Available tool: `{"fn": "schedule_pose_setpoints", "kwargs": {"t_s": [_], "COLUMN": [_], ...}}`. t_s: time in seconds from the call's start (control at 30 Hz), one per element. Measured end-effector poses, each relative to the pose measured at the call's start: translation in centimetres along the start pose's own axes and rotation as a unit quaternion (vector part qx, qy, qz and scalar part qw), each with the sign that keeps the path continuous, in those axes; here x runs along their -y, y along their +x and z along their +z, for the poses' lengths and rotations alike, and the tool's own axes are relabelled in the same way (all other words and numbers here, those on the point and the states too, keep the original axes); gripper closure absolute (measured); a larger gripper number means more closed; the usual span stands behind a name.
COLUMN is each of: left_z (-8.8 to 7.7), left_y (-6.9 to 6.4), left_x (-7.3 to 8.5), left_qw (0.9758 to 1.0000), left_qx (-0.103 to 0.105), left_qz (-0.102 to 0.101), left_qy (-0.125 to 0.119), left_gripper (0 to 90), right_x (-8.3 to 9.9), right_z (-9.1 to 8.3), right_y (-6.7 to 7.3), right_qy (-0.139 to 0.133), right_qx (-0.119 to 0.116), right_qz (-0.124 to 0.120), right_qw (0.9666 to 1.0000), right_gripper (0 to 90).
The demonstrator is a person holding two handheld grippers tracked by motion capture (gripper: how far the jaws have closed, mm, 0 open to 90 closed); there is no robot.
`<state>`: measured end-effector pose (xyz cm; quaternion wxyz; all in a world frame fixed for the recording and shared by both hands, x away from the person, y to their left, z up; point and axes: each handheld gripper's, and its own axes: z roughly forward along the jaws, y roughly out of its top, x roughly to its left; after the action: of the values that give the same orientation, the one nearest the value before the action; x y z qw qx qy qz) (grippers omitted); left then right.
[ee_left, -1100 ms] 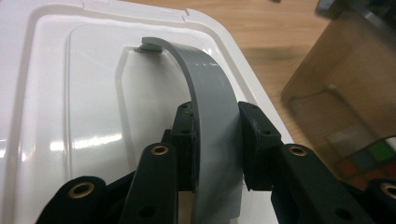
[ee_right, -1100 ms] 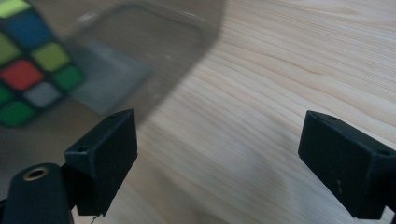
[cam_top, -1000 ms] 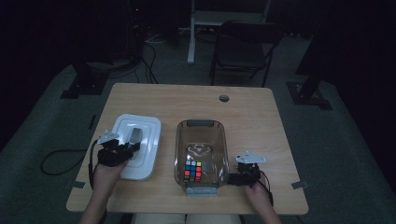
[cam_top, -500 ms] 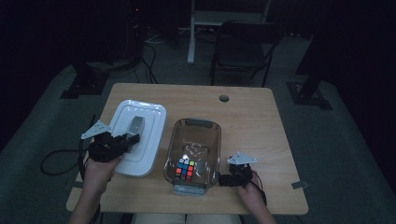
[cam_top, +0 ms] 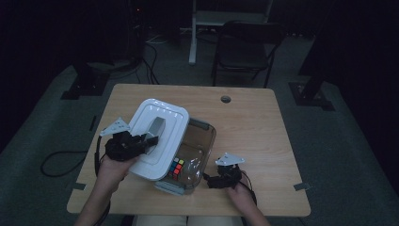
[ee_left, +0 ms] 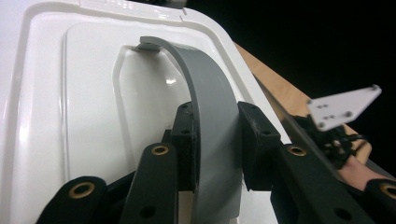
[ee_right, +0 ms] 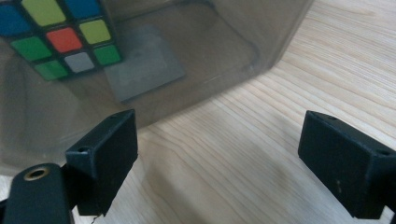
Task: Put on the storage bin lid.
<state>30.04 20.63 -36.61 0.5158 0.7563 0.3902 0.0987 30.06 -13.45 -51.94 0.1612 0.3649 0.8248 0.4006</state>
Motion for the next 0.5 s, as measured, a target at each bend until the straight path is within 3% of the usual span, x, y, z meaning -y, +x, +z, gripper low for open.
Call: {"fn": "schedule_pose_setpoints", "kwargs": {"t_s": [0.13, 0.27, 0.5], "left_z": [0.8, 1.8, 3.5], "left_y": [-0.3, -0.5, -1.0], "left_x": [-0.2, -0.2, 0.1], "left_qw": [0.9998, 0.9994, 0.9989], "left_qx": [0.016, 0.028, 0.032], "left_qz": [0.007, 0.001, -0.005], "left_qy": [0.012, 0.018, 0.033], "left_gripper": [71.4, 71.5, 71.5], "right_x": [-0.6, -1.1, -1.1], "right_z": [0.5, 1.1, 0.6], "right_y": [0.4, 0.8, 0.6], "right_qy": [-0.004, -0.006, -0.013], "right_qx": [-0.003, -0.004, 0.013], "right_qz": [-0.002, -0.006, -0.007], "right_qw": [1.0000, 1.0000, 0.9998], "right_gripper": [11.9, 11.9, 11.9]}}
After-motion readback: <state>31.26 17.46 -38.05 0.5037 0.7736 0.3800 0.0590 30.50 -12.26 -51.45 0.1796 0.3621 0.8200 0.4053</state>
